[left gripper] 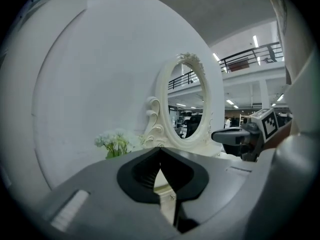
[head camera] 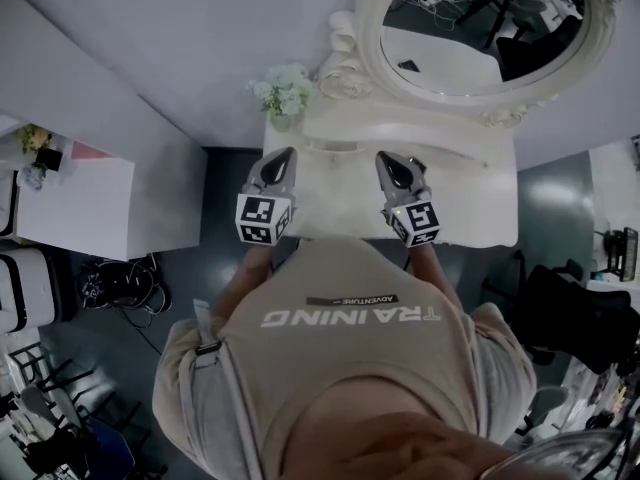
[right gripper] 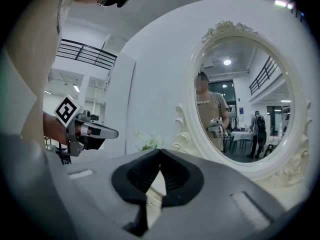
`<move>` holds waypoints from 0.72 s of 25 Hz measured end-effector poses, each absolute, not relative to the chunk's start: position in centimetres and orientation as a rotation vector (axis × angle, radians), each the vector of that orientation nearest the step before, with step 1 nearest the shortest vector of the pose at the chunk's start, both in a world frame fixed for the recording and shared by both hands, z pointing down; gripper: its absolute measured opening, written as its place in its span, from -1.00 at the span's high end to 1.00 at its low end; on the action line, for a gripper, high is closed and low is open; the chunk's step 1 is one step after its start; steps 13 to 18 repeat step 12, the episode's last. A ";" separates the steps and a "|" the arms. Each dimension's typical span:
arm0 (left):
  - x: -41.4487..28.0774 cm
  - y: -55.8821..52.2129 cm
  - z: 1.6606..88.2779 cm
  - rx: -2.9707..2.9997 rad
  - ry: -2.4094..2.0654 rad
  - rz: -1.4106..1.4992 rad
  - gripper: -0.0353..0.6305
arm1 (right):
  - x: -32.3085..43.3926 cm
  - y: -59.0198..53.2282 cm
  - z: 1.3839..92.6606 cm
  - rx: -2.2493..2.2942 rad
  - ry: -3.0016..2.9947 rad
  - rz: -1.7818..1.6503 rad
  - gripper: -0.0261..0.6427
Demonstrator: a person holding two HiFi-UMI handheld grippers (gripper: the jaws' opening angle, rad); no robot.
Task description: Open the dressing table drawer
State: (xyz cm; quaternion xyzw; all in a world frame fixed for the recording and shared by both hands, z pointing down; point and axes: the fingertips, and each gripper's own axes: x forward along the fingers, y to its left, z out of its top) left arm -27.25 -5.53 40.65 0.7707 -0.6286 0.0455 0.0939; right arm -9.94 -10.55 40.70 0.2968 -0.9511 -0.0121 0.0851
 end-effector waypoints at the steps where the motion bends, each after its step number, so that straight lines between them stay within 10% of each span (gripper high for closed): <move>1: -27.2 -5.5 40.8 2.295 -1.862 0.147 0.87 | -9.8 -10.3 40.6 0.882 -2.832 -0.041 0.91; 18: -27.6 -6.4 41.0 2.446 -1.883 0.386 0.87 | -10.1 -10.6 40.5 0.939 -2.850 0.041 0.91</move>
